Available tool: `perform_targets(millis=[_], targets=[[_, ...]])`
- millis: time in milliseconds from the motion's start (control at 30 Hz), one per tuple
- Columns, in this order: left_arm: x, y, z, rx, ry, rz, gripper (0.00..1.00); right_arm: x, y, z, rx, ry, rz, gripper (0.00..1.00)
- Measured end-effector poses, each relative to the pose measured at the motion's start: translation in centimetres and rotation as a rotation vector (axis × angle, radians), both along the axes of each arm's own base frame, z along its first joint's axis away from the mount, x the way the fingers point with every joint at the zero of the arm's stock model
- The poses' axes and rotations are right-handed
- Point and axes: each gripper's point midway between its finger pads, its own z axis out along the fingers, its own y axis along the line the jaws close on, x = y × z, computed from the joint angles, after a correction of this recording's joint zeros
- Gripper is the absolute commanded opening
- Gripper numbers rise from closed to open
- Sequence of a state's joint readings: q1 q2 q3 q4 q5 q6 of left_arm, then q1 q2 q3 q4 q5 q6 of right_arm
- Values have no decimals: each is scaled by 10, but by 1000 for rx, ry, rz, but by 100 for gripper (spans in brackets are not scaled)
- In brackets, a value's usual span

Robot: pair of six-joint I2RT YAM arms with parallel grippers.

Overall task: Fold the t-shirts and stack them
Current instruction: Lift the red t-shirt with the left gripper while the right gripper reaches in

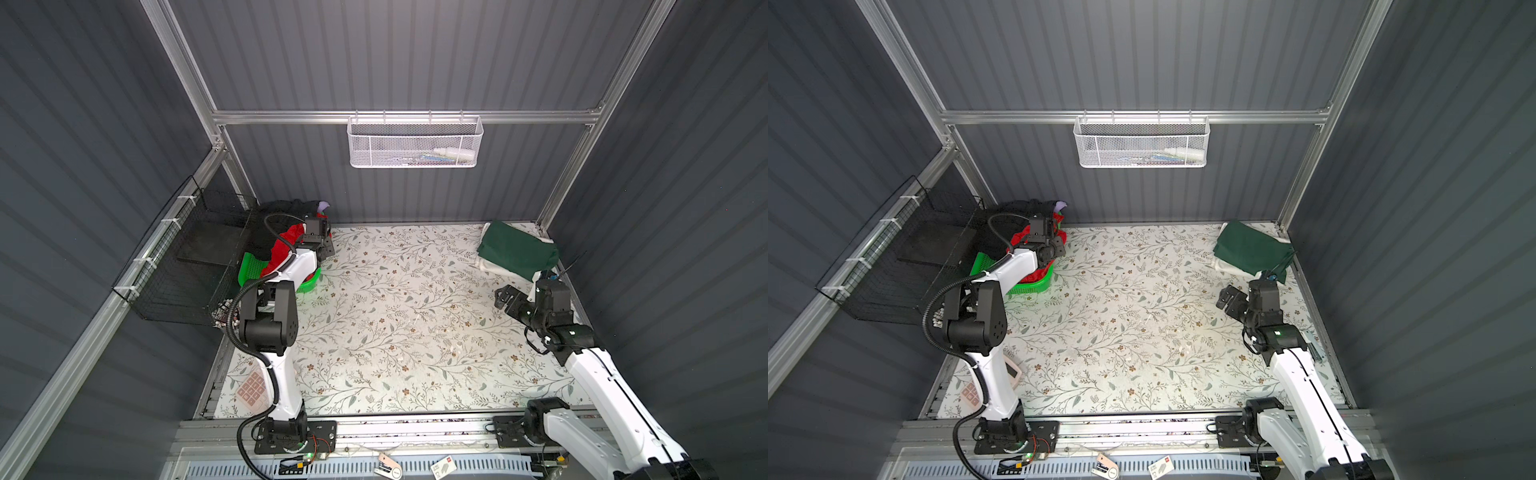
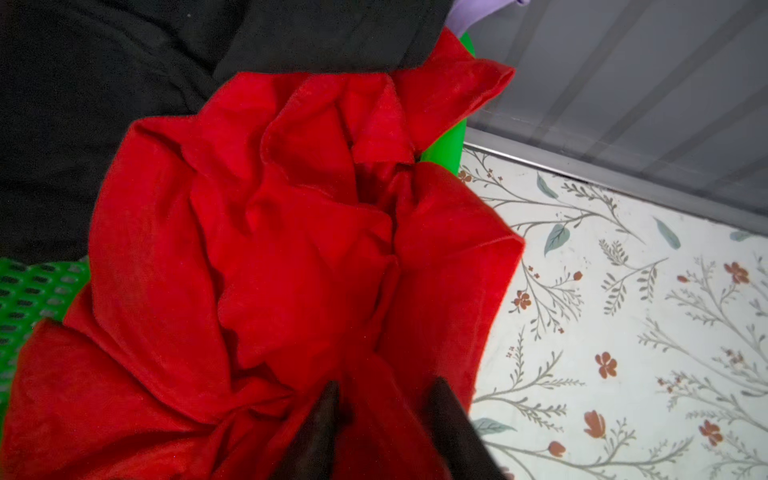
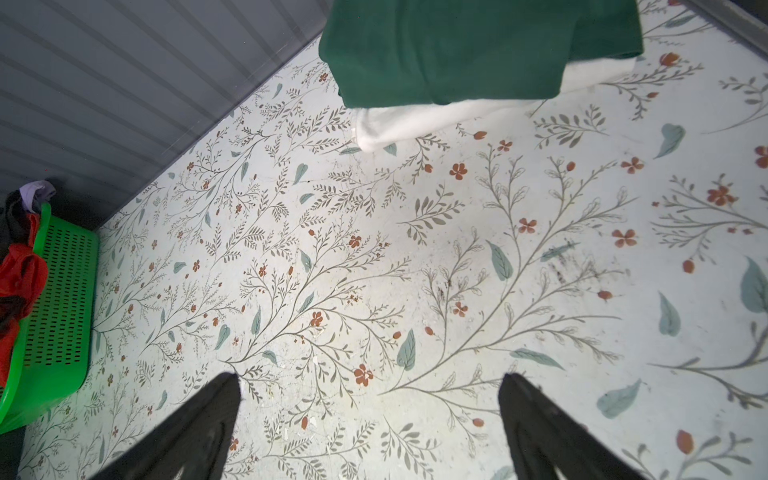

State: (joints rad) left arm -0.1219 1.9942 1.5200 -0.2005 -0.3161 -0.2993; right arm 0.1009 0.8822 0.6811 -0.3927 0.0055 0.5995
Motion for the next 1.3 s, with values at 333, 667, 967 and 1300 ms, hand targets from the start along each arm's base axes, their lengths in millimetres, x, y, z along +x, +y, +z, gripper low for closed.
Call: perform_targets(millis=[333,667,967,1300], targets=[[-5,8,28,40,-34,23,0,-1,2,3,26,-8,-6,99],[-39,3,190,17,-345,2,0,6,9,3,67,-13,9,99],[-67,-121,274,-100,-508,-410,0,11,13,0,90,-6,21,99],[-144,-271,338,-308,-626,-950,35,15,14,6,95,-32,22,99]])
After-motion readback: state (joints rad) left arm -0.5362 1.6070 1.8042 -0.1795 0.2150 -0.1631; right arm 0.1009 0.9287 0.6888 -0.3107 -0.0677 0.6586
